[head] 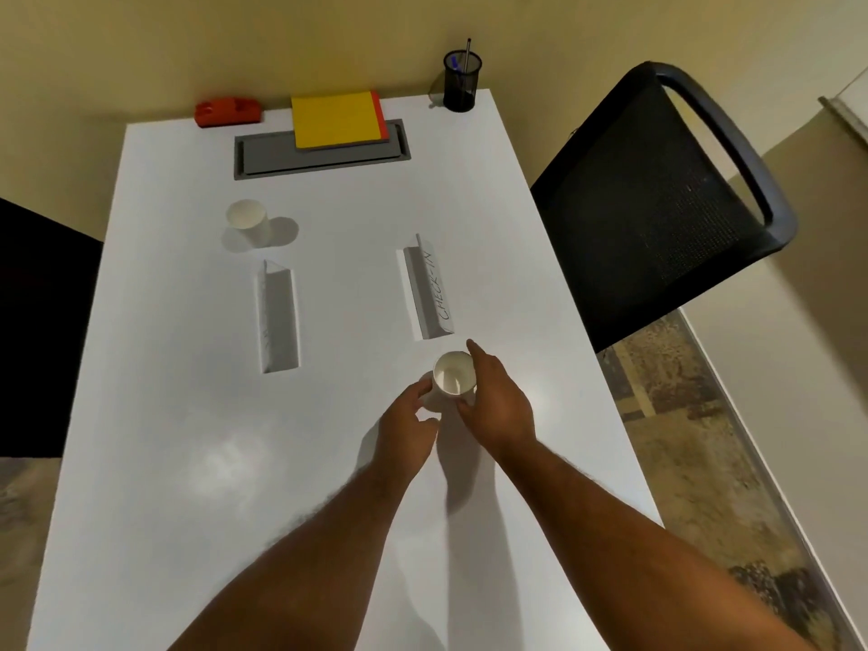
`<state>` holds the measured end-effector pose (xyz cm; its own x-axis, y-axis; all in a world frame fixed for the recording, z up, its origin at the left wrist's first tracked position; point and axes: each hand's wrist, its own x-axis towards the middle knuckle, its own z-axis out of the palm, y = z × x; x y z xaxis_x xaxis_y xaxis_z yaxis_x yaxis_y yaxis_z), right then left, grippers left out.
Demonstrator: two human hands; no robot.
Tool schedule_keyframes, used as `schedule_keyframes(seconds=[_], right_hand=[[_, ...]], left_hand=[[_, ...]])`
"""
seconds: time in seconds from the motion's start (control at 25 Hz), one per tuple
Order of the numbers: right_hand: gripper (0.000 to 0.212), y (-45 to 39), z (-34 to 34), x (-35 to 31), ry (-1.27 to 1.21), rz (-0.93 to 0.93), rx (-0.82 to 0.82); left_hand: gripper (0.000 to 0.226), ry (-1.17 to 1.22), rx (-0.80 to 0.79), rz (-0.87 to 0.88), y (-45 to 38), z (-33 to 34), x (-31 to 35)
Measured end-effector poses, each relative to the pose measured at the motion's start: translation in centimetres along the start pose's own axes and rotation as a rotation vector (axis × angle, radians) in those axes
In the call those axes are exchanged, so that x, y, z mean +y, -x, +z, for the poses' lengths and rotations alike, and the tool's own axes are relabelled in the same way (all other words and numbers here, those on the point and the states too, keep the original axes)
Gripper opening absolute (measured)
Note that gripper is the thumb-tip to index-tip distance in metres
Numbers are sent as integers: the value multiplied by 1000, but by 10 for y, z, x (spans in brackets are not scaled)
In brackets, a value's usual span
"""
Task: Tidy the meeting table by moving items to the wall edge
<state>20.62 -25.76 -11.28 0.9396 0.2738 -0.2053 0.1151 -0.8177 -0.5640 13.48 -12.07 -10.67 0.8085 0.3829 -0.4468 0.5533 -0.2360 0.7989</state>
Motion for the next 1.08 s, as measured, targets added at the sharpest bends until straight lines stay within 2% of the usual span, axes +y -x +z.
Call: schedule_keyframes(seconds=[0.12, 0.32, 0.52, 0.68, 0.84, 1.0, 1.08], right_hand=[[91, 9, -3, 8, 42, 51, 17], [74, 10, -4, 9, -59, 24, -75], [83, 17, -5, 7, 27, 120, -19], [83, 28, -17, 13, 63, 131, -34], [70, 49, -34, 8, 92, 93, 16], [85, 80, -49, -11, 110, -9, 20], [88, 95, -59, -24, 138, -97, 60]], left_hand=[[60, -33, 9, -40, 4, -1, -3], [66, -62, 2, 6, 3, -2, 4], [78, -299, 115, 47, 15, -3, 1], [82, -355, 159, 19, 31, -19, -6], [78, -571, 193, 183, 55, -56, -16], [80, -801, 193, 371, 86, -95, -18], [86, -856, 250, 438, 103, -115, -12]])
